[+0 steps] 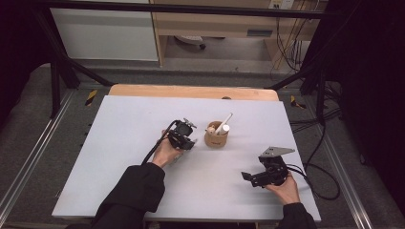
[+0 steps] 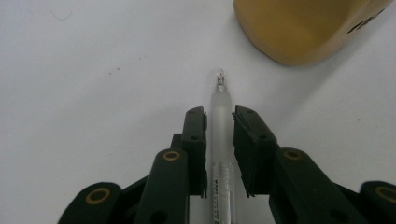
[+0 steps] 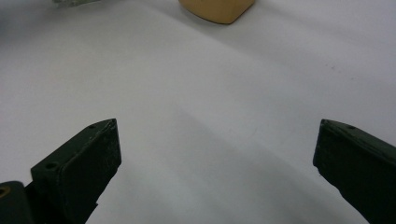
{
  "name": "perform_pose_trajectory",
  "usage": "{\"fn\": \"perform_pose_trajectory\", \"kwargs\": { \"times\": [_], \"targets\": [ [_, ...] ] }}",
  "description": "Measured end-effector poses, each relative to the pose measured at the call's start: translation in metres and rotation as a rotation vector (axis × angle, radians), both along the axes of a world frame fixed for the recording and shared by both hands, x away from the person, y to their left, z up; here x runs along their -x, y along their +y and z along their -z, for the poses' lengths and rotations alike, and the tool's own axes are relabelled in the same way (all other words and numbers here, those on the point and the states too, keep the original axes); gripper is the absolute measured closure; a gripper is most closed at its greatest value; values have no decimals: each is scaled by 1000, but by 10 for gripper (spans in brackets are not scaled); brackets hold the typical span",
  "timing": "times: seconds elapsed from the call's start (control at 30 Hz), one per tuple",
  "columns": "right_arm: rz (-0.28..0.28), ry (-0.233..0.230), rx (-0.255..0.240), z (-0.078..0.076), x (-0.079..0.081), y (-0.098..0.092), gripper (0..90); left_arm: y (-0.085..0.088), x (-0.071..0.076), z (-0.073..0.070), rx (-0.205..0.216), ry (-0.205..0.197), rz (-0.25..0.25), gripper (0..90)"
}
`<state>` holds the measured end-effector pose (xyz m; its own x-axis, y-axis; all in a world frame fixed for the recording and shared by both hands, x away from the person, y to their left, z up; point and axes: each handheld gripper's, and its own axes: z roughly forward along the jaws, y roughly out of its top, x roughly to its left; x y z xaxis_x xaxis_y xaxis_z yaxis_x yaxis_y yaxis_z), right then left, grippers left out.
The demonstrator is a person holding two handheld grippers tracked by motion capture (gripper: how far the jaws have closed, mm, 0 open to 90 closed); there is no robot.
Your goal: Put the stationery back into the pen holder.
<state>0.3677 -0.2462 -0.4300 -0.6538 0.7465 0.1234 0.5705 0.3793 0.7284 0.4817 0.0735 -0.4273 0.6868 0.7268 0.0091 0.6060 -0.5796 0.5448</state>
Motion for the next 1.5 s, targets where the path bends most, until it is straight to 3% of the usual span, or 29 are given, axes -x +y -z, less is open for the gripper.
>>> {"fn": "perform_pose_trajectory", "kwargs": {
  "times": [0.43,0.7,1.0,1.17,1.5],
  "targets": [
    [0,6,1,0,0,0,16,-1,-2,4,-8,9,13,801],
    [-1,1,1,0,0,0,16,6,-1,-2,42,10,10,805],
    [-1,1,0,0,0,0,16,17,11,-21,89,-47,21,807],
    [-1,-1,2,0,0,-1,16,25,18,-31,136,-87,11,806],
    [2,-2,-8,-1,1,-1,16,33,30,-56,248,-213,-8,806]
  ]
}}
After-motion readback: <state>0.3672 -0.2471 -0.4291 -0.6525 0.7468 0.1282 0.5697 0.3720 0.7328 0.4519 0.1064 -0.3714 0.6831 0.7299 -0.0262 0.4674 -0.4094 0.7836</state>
